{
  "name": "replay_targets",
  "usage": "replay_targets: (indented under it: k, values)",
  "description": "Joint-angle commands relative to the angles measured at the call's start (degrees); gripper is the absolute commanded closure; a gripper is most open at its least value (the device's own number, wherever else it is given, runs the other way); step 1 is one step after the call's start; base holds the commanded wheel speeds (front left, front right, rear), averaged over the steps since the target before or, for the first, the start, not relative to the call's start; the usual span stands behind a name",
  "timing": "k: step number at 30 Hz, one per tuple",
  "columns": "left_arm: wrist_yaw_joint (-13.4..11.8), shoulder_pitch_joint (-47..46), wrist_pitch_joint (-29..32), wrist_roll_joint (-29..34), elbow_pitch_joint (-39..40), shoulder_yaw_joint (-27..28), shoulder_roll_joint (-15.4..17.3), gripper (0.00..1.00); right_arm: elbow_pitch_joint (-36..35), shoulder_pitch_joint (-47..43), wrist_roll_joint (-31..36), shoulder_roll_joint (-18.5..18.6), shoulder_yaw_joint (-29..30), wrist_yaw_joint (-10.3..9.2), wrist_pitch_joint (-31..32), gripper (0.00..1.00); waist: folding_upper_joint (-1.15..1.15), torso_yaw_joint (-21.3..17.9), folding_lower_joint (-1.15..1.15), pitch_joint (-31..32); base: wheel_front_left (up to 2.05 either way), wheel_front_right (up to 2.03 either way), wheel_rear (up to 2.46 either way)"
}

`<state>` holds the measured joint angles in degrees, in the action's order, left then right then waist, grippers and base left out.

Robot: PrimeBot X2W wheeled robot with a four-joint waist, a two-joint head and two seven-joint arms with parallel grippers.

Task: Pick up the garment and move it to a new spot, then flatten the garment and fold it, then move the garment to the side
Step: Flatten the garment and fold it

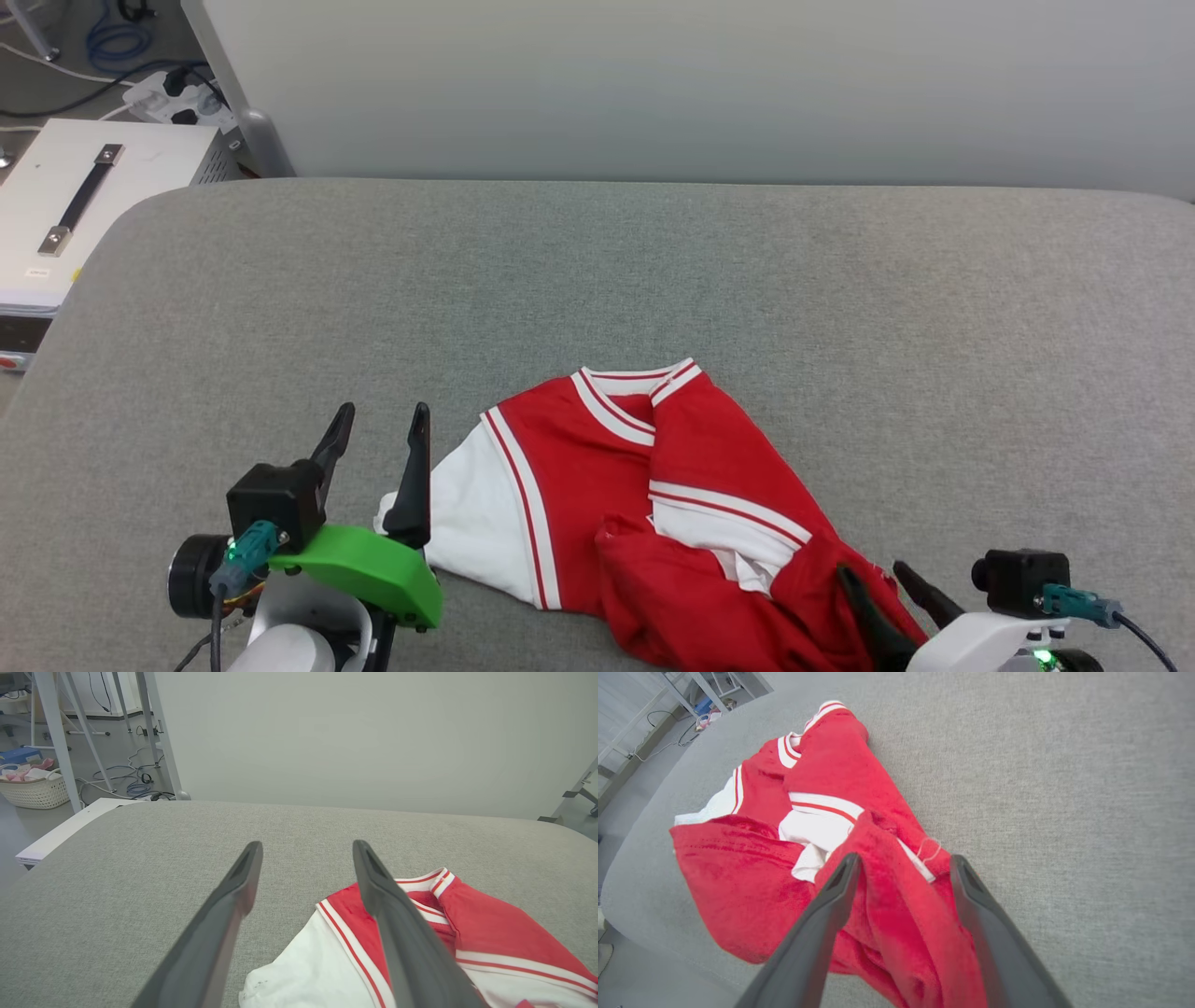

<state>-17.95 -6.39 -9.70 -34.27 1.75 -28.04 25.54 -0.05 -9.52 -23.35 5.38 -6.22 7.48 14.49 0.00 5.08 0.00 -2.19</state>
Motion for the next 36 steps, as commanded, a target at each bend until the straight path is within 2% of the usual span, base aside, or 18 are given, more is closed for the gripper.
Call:
replay_targets:
  k: [1,6,12,19,24,30,36]
  values:
    - [-0.3,1.0,0.2,0.0,-0.1,-0.1,0.4,0.00,-0.4,1.2,0.3,-0.4,-0.2,0.01,-1.9,0.00,0.00,0.1,0.00,0.4,0.00,0.00,0.00]
    - [-0.5,1.4,0.4,-0.2,-0.1,-0.3,0.5,0.00,-0.8,2.9,1.0,0.1,0.3,0.01,-4.5,0.00,0.00,0.3,0.00,1.1,0.00,0.00,0.00]
    - [-0.7,1.3,0.6,-0.2,0.1,-0.6,0.4,0.00,0.2,6.8,-0.3,4.8,-1.8,0.01,1.1,0.00,0.00,0.8,0.00,0.7,0.00,0.00,0.00]
    - [-0.4,0.0,0.3,-0.4,-0.3,-0.8,-0.3,0.00,-0.1,15.4,-7.0,13.7,-13.2,0.01,16.4,0.00,0.00,2.6,0.00,-1.6,0.00,0.00,0.00]
    - [0.2,-1.8,-0.5,-0.3,-1.0,-1.1,-1.2,0.00,-1.7,22.7,-10.7,18.3,-22.4,0.01,24.7,0.00,0.00,4.7,0.00,-3.6,0.00,0.00,0.00]
    - [0.8,-2.8,-1.4,-0.8,-2.7,-1.1,-2.3,0.00,-0.8,29.4,-13.1,21.7,-32.4,0.01,29.1,0.00,0.00,7.1,0.00,-5.4,0.00,0.00,0.00]
    - [1.4,-3.4,-2.4,-1.0,-4.0,-1.1,-3.0,0.00,4.1,31.4,-14.9,23.6,-36.9,0.01,30.8,0.00,0.00,8.4,0.00,-6.6,0.00,0.00,0.00]
